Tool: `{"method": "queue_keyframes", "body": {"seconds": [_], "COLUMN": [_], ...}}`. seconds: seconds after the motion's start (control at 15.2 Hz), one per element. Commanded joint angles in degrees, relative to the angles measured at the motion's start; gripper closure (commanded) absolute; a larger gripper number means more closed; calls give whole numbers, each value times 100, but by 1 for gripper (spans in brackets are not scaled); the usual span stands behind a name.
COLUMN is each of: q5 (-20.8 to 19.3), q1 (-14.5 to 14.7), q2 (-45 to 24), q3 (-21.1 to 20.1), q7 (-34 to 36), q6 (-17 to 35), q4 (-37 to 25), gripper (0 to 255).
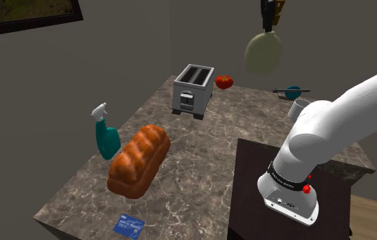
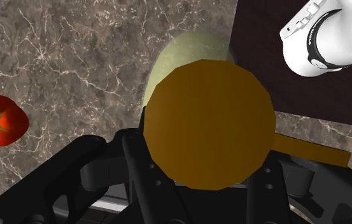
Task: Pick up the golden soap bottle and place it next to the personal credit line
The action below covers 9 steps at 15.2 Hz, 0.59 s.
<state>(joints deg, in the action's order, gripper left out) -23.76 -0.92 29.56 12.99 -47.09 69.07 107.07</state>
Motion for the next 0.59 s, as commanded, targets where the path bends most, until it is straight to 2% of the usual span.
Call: {"method": "queue_keyframes", "body": {"seconds": [0.0,0.53], "q5": [6,656], "q1": [4,223], "q2": [-55,356], "q3": [-20,-982], "q7": [-27,1121], "q6": [-106,-591], "q4": [-162,143], "gripper": [255,255]}}
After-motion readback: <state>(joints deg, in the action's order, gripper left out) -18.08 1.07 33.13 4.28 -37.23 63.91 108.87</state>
